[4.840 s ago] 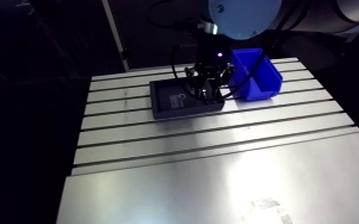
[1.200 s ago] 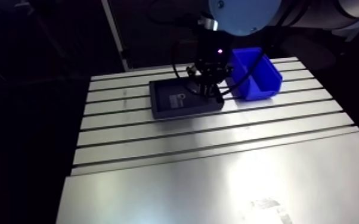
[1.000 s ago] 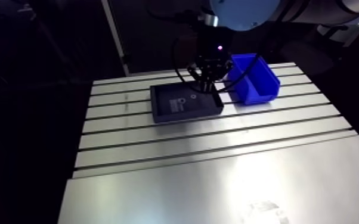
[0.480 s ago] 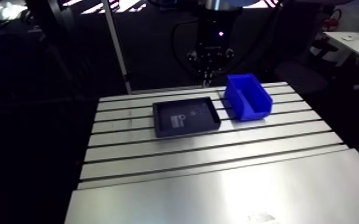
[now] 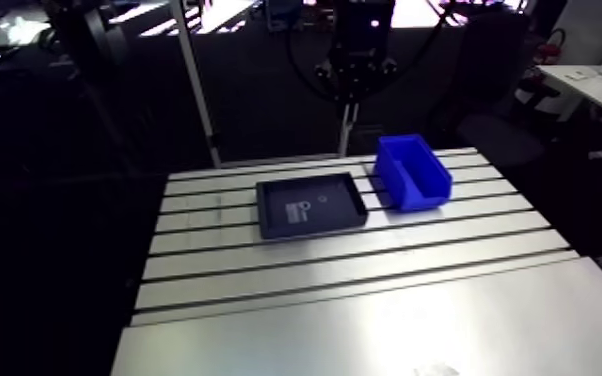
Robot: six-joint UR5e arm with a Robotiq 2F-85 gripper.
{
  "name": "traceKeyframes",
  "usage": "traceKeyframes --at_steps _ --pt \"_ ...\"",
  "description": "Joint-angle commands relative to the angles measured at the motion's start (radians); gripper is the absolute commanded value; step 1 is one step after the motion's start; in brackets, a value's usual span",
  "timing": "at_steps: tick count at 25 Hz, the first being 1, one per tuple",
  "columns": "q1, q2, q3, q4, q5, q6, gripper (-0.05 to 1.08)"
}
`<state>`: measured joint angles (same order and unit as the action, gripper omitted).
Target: Pick up the M10 bolt from the tray and put it into the blue bin.
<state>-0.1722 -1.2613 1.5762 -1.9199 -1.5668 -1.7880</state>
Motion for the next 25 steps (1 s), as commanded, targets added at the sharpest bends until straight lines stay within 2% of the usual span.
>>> traceKeyframes --at_steps 1,8,14,19,25 --pt "-0.003 -0.029 -0.063 0.055 -0.017 -0.057 1.01" --pt "-0.007 -0.068 -0.077 0.134 -0.084 -0.193 1.01" --pt "-0.043 -0.069 -0.078 0.138 -0.088 -0.245 1.04" --pt "-0.09 -0.068 -0.077 0.137 -0.081 -0.397 1.05" --pt "-0.099 -0.052 -0.072 0.138 -0.078 -0.603 1.05"
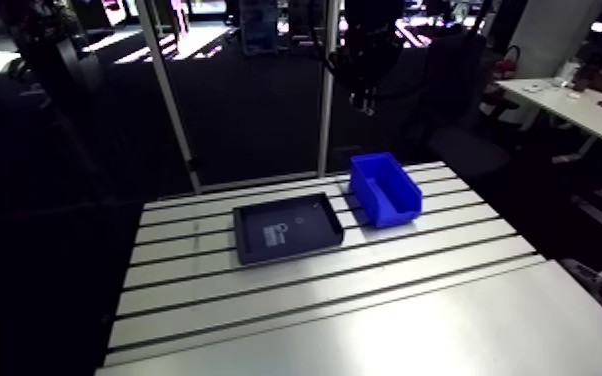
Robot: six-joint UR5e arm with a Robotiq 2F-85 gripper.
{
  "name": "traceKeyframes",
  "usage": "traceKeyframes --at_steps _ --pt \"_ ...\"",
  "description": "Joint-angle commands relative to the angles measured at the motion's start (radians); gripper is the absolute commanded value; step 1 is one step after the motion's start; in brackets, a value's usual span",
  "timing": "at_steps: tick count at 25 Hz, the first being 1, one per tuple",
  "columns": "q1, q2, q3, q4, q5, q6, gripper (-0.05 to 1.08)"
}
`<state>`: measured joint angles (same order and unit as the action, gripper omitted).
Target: Pick up the M10 bolt from the tray and put it into the blue bin.
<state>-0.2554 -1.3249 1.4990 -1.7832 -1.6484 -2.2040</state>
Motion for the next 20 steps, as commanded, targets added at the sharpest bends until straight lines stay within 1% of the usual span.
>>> traceKeyframes --at_steps 1,5,7,8,10,11,14,16,20 --pt "-0.019 0.016 0.005 0.001 0.003 -0.237 1.05" --pt "-0.028 0.033 0.007 0.001 0.005 -0.405 1.05" --pt "-0.048 0.037 0.007 0.001 0.008 -0.498 1.05" --pt "-0.053 0.045 0.005 0.001 0.008 -0.534 1.05" --pt "-0.079 0.062 0.005 0.003 0.008 -0.641 1.05" --pt "-0.082 0.068 0.005 0.001 0.005 -0.692 1.05" --pt "-0.084 0.105 -0.001 0.0 -0.009 -0.821 1.05" --pt "-0.085 0.126 -0.003 -0.005 -0.021 -0.873 1.05" --pt "-0.087 0.166 -0.009 -0.011 -0.067 -1.003 1.05"
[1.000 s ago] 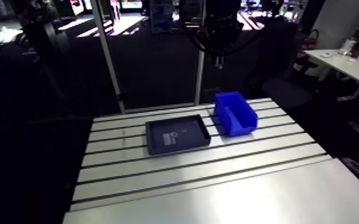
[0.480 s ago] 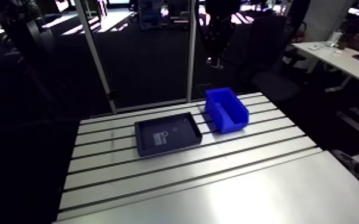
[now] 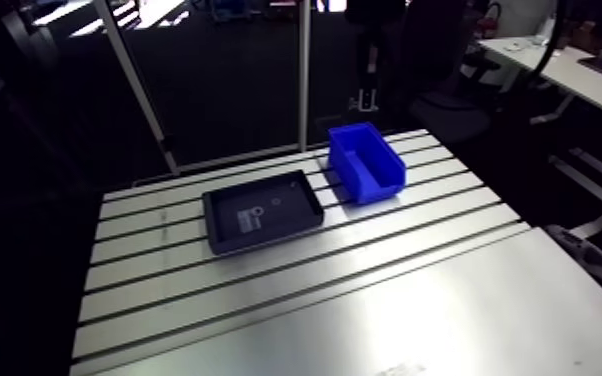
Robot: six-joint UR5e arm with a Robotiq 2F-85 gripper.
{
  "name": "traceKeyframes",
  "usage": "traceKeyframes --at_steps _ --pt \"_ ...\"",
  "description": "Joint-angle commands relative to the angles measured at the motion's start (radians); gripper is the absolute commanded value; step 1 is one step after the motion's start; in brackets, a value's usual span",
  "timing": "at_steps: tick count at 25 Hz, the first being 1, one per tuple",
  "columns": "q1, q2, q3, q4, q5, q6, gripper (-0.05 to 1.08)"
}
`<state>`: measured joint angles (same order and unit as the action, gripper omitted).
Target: Pick up the M10 bolt from the tray and put it into the blue bin.
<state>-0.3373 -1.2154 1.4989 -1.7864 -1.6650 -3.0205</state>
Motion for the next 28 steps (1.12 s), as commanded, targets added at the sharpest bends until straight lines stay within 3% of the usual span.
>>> traceKeyframes --at_steps 1,11,19,28 --pt "-0.009 0.066 -0.01 -0.011 -0.057 -0.21 1.05" --pt "-0.059 0.138 -0.027 -0.084 -0.058 -0.346 1.05" --pt "-0.06 0.187 -0.01 -0.17 -0.054 -0.388 1.05" --pt "-0.057 0.192 0.001 -0.199 -0.043 -0.383 1.05"
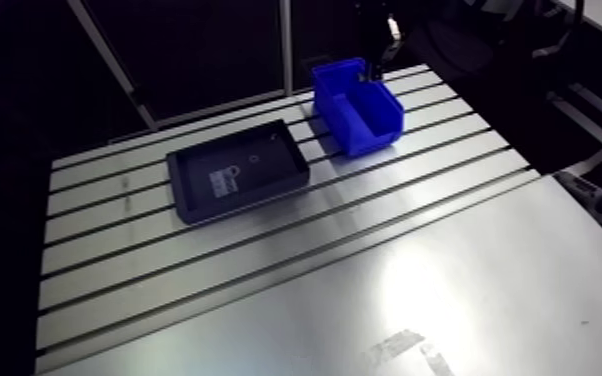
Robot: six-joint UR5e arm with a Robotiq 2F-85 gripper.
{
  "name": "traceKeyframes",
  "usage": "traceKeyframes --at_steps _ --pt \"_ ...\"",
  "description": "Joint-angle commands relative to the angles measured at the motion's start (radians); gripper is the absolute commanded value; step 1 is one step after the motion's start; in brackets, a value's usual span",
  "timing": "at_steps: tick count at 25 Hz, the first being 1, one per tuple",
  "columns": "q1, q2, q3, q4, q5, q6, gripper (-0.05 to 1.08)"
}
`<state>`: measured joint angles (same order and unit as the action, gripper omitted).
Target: Pick up the M10 bolt from the tray and put it into the blue bin.
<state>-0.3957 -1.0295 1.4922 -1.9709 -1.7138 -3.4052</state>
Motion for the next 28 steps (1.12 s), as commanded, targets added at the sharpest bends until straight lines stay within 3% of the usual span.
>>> traceKeyframes --at_steps 1,12,20,28 --pt "0.001 0.006 0.012 -0.016 0.007 0.002 1.05" --pt "0.006 0.026 0.027 -0.02 0.009 0.006 1.05" --pt "0.011 0.044 0.076 -0.124 0.009 0.011 1.03" --pt "0.011 0.046 0.087 -0.127 0.009 0.017 1.01"
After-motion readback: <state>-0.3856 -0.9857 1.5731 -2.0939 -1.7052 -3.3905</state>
